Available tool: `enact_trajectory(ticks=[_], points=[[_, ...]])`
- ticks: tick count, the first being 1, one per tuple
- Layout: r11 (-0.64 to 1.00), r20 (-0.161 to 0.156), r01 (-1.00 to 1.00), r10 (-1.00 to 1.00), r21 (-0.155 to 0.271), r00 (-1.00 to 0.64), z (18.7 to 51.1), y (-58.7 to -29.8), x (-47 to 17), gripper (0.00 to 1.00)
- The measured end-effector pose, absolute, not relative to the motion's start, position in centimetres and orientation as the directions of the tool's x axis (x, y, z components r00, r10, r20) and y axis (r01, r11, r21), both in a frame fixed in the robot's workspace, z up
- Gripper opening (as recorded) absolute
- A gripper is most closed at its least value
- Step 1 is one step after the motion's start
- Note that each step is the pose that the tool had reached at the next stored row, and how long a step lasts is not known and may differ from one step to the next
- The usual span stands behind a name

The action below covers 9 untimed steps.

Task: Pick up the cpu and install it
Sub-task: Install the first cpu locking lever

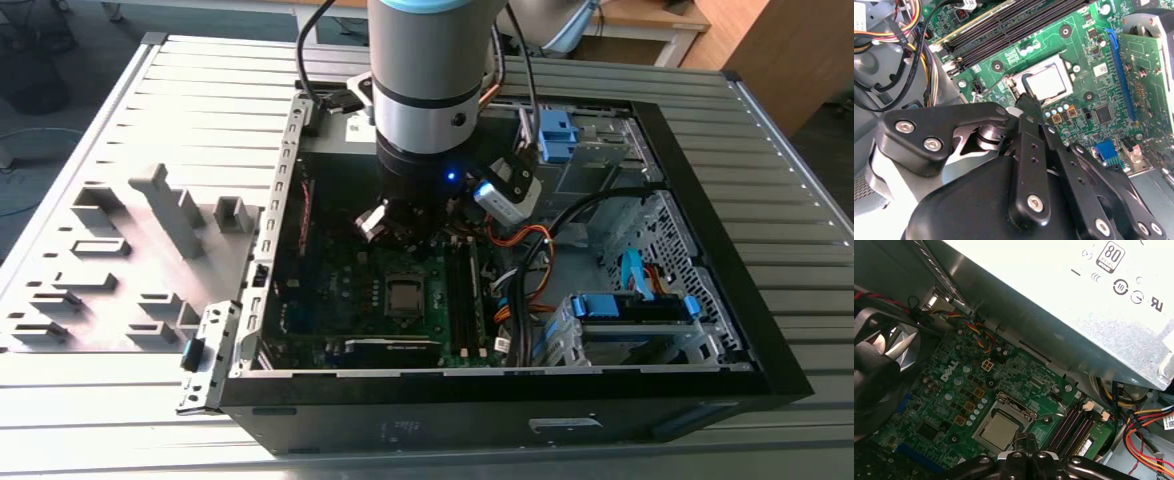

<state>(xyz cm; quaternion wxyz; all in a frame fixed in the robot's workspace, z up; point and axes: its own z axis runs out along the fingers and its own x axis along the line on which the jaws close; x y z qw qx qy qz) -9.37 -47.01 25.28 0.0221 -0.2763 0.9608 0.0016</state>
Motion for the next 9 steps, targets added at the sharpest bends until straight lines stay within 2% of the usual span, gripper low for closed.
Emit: enact_trajectory(ticks=[9], points=[[0.847, -0.046, -0.531, -0.531, -0.005, -0.846, 25.83, -47.01, -9.30, 0.11]])
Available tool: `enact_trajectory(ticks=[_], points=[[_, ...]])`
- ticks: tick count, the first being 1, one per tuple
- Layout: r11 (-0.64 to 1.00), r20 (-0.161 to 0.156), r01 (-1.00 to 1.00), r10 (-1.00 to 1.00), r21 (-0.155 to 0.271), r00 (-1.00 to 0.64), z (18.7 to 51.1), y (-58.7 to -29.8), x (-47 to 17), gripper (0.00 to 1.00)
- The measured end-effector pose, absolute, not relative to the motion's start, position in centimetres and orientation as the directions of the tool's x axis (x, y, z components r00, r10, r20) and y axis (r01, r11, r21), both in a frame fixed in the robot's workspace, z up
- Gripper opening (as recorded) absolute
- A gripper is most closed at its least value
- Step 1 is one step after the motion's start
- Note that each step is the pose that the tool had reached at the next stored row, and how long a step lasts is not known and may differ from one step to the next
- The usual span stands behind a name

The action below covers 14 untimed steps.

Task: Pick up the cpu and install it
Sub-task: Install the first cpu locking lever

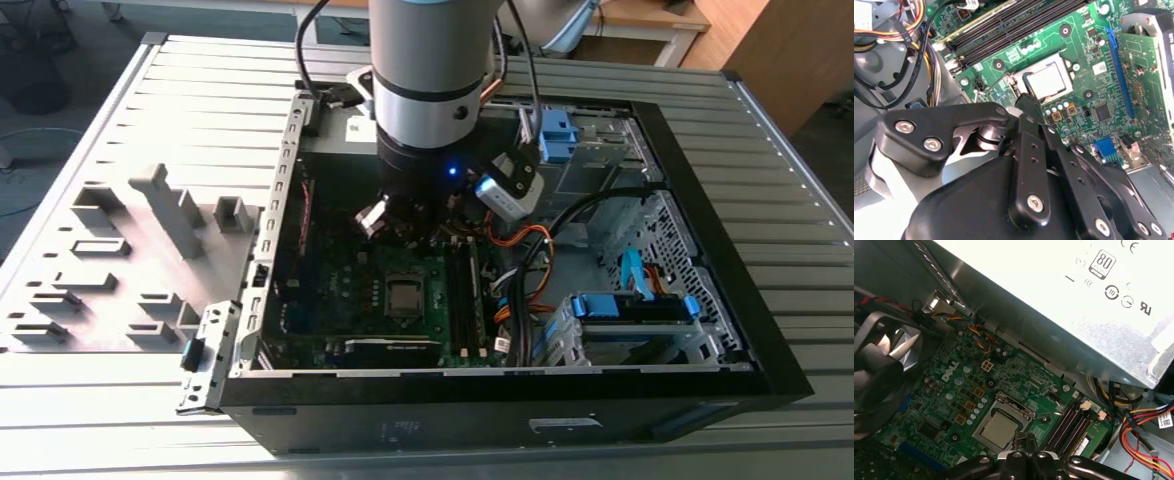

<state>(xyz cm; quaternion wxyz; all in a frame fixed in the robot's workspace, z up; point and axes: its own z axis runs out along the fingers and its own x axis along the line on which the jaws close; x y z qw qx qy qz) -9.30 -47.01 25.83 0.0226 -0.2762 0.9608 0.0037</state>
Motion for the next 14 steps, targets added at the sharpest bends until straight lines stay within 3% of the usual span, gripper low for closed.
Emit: enact_trajectory(ticks=[14], points=[[0.847, -0.045, -0.531, -0.531, -0.006, -0.846, 25.7, -46.7, -6.1, 0.11]])
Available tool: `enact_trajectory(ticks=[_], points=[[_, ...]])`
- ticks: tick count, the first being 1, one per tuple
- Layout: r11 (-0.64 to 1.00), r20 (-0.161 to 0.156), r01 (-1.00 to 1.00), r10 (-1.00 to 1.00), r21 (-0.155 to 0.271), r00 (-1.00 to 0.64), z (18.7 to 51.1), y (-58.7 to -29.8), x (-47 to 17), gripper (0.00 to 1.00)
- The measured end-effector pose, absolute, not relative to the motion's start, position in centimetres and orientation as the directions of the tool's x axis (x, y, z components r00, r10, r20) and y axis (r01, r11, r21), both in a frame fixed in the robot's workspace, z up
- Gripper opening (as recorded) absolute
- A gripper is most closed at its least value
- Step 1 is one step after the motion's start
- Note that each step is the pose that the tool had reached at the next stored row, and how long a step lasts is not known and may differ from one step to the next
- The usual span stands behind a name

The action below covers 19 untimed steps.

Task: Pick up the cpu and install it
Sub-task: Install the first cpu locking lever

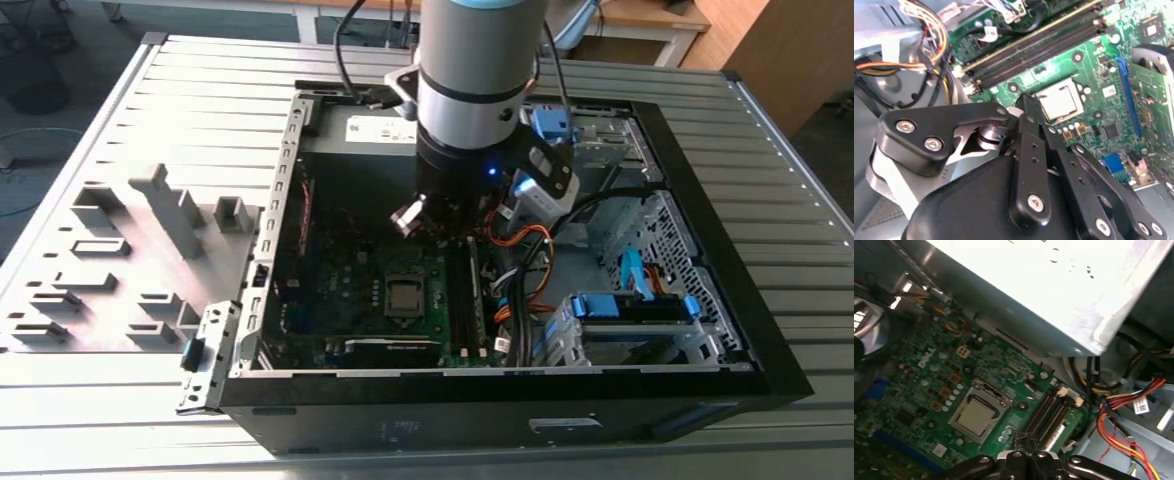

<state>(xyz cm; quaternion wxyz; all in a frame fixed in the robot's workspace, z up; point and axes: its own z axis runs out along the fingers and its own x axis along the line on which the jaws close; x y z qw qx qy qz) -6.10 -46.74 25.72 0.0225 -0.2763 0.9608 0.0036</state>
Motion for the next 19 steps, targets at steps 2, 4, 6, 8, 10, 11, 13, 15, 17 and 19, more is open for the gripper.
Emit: enact_trajectory(ticks=[2, 4, 6, 8, 10, 11, 13, 15, 17, 19], points=[[0.847, -0.045, -0.531, -0.531, -0.005, -0.846, 25.7, -46.5, -5.7, 0.11], [0.847, -0.045, -0.531, -0.531, -0.005, -0.846, 25.6, -46.1, -5.5, 0.11], [0.847, -0.045, -0.531, -0.531, -0.005, -0.846, 25.6, -45.7, -5.4, 0.11], [0.847, -0.045, -0.531, -0.531, -0.006, -0.846, 25.5, -45.3, -5.3, 0.11], [0.847, -0.046, -0.531, -0.531, -0.005, -0.846, 25.4, -45.1, -5.3, 0.11], [0.847, -0.046, -0.531, -0.531, -0.005, -0.846, 25.3, -45.1, -5.3, 0.11], [0.847, -0.046, -0.532, -0.531, -0.006, -0.846, 25.1, -44.7, -5.3, 0.11], [0.846, -0.047, -0.534, -0.533, -0.006, -0.845, 24.9, -44.3, -5.3, 0.11], [0.844, -0.048, -0.537, -0.536, -0.007, -0.843, 24.7, -43.7, -5.4, 0.11], [0.842, -0.049, -0.539, -0.539, -0.007, -0.841, 24.6, -43.3, -5.5, 0.11]])
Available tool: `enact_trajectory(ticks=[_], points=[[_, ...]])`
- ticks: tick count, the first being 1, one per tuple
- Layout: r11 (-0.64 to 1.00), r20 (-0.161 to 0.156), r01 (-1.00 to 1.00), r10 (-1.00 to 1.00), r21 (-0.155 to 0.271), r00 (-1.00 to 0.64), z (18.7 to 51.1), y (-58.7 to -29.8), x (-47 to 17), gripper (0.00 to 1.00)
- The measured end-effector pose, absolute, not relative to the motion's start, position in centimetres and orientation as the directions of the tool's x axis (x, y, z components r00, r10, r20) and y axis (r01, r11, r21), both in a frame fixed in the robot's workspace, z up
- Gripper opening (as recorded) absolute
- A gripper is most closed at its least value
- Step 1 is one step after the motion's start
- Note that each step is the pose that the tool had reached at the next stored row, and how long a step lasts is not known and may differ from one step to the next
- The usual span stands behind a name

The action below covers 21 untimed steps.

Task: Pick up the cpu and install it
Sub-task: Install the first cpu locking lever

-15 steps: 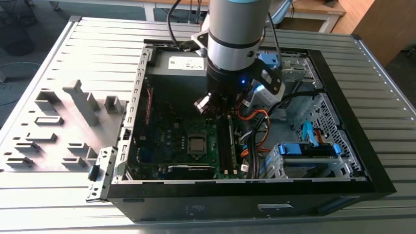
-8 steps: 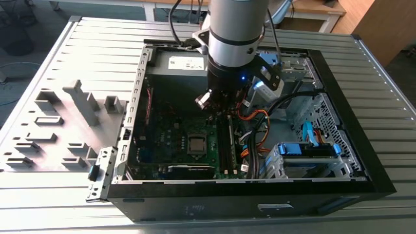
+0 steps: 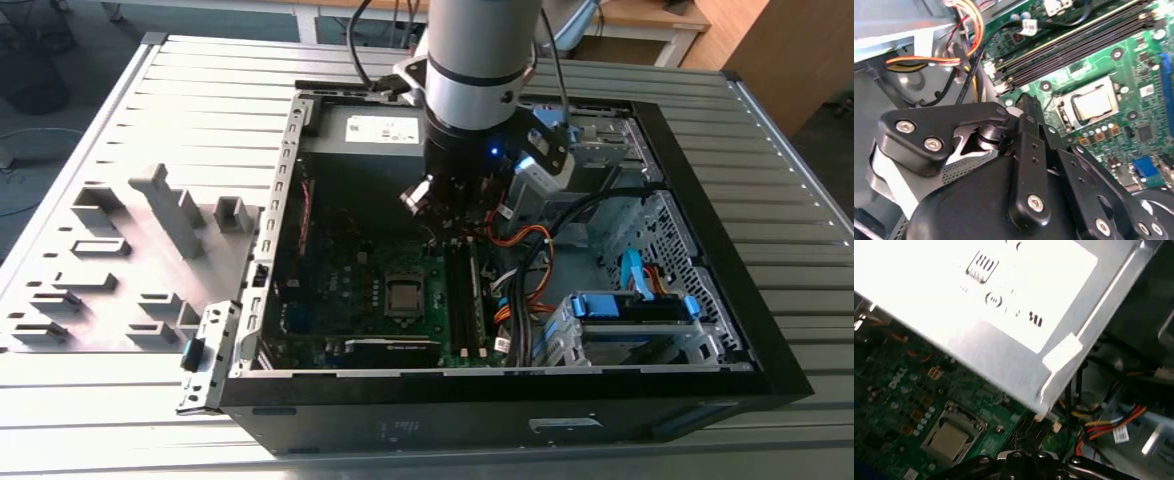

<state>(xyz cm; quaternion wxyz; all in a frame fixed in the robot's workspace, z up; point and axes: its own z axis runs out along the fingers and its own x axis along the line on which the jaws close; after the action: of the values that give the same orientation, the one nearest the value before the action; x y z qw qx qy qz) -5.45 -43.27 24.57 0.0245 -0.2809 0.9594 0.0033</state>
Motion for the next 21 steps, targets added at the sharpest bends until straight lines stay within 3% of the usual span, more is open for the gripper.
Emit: enact_trajectory(ticks=[8, 21], points=[[0.836, -0.034, -0.548, -0.549, -0.032, -0.835, 24.18, -42.95, -6.19, 0.11], [0.816, -0.032, -0.577, -0.578, -0.033, -0.816, 23.92, -42.92, -6.22, 0.11]])
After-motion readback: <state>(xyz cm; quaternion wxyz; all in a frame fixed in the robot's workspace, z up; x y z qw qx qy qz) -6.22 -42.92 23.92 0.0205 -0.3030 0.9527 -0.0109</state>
